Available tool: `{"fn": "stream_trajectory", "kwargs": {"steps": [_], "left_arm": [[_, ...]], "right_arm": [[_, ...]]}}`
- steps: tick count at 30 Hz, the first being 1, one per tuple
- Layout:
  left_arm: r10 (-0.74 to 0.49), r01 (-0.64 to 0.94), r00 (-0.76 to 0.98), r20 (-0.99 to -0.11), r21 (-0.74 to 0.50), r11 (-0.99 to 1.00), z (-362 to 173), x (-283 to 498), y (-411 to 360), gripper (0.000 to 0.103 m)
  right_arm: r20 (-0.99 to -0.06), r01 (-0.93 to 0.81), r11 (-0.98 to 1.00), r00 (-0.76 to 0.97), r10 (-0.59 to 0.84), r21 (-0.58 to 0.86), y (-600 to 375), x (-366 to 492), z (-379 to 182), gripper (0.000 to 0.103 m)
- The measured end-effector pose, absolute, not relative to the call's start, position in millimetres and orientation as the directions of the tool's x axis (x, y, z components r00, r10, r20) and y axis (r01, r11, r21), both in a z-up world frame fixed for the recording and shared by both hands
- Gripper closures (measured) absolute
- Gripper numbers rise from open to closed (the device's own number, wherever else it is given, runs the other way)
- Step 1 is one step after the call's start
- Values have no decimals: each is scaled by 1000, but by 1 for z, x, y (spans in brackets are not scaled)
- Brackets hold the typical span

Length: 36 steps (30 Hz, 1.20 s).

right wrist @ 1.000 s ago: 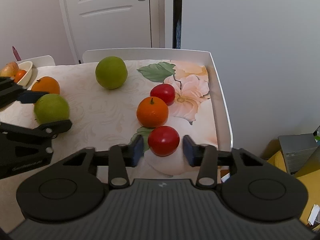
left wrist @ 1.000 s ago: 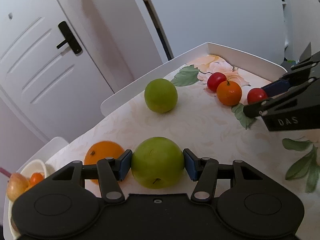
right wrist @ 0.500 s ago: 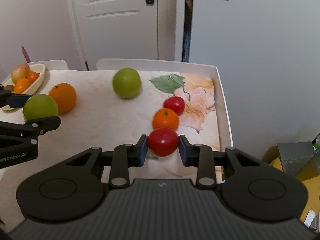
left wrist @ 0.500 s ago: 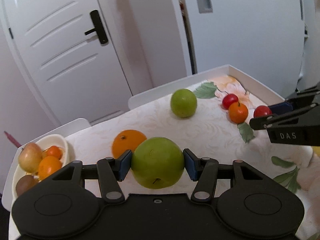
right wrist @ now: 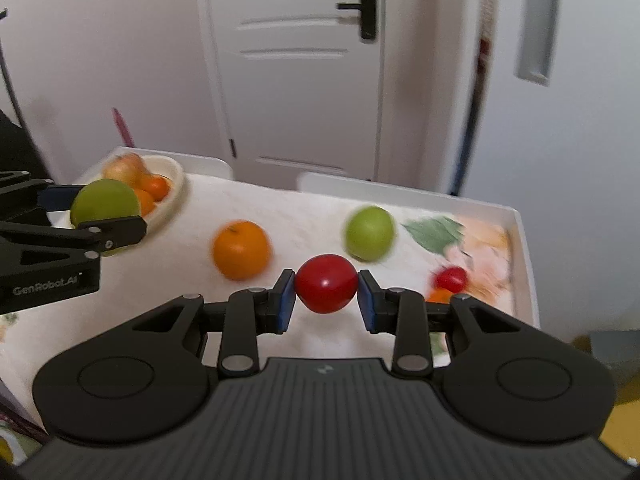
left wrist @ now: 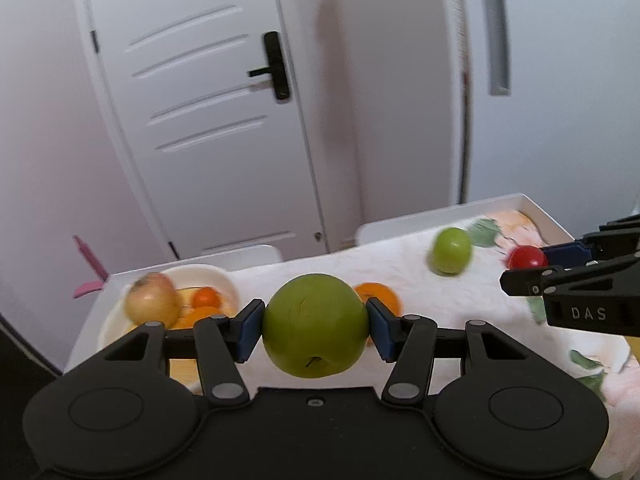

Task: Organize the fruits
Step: 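Carry the green apple and tomato into the bowl and open both tools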

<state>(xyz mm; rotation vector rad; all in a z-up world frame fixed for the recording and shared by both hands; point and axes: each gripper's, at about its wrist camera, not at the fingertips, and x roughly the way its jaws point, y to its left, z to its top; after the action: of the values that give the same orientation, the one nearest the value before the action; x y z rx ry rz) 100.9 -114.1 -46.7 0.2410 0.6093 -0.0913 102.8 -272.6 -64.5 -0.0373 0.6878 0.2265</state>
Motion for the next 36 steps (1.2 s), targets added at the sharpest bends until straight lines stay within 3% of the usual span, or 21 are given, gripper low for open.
{"fn": "stream_trajectory", "kwargs": {"steps": [16, 24, 36], "left_arm": [[48, 80, 807, -589, 190, 979, -35, 129, 14, 44], [7, 148, 780, -626, 195, 970, -57, 148, 55, 44], [-74, 323, 744, -665, 260, 910, -100, 166, 52, 44]], "right_arm": [[-622, -319, 944, 723, 301, 87, -139, 144, -50, 55], [-633, -299, 950, 720, 285, 88, -86, 171, -60, 55], [-656, -237, 967, 717, 236, 89, -63, 199, -82, 55]]}}
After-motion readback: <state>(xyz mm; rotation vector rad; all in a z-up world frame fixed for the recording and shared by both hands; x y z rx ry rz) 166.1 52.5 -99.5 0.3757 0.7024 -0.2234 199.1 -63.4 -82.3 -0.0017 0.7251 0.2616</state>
